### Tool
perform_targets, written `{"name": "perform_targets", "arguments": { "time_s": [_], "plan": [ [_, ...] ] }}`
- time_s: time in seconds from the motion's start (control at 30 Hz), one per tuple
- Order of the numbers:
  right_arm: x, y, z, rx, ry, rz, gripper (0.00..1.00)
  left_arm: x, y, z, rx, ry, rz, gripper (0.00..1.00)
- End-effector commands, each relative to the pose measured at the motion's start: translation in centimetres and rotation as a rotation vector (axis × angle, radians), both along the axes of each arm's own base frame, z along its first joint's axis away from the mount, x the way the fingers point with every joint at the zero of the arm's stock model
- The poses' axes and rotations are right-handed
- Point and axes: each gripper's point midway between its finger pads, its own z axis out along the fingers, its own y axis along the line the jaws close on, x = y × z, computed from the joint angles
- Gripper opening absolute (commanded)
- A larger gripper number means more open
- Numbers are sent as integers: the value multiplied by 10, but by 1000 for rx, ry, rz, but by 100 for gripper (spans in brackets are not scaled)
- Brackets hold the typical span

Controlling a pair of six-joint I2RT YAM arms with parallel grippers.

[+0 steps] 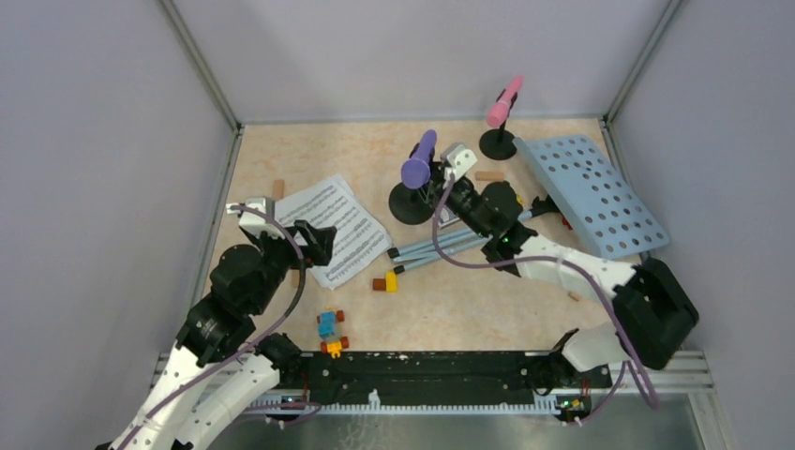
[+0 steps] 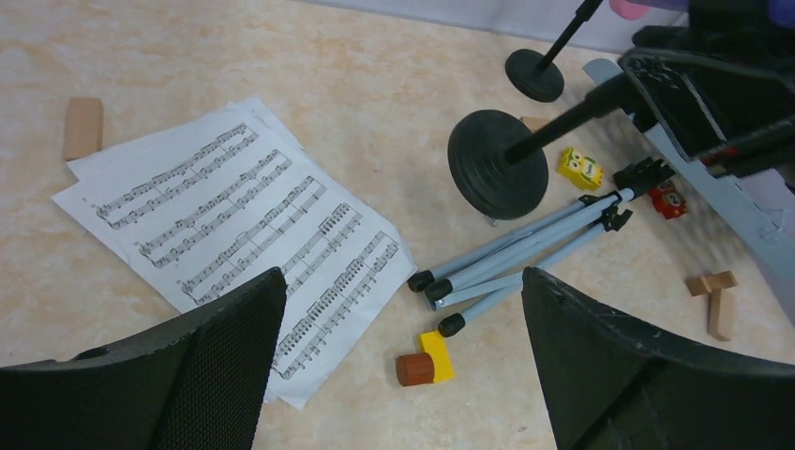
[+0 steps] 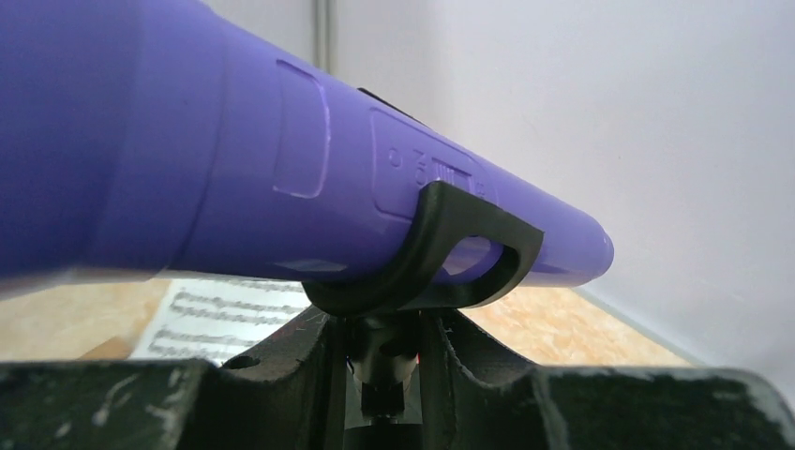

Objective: Pack up the instrument practice props

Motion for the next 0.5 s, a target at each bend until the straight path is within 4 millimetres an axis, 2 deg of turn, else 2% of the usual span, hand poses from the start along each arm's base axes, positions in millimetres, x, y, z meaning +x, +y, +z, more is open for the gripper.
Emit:
{"name": "perform_targets", "arguments": {
  "time_s": [0.0,0.1,0.27,0.4,0.47],
  "plan": [
    [-58,-21,60,58,-136,-16,0,-3,-9,9,-25,-50,-58,99],
    [-98,-23,39,22,-52,9,0,-4,-9,9,-21,-42,-60,99],
    [-147,-42,-3,24,123,-22,0,-5,-11,12,-26,-46,-76,99],
    [-171,-48,-31,51,214,-42,0,-5,-20,12,-36,-40,-116,99],
    [-174,-51,-44,53,234,-80,0,-7,-28,13,-30,-43,-164,99]
  ]
}}
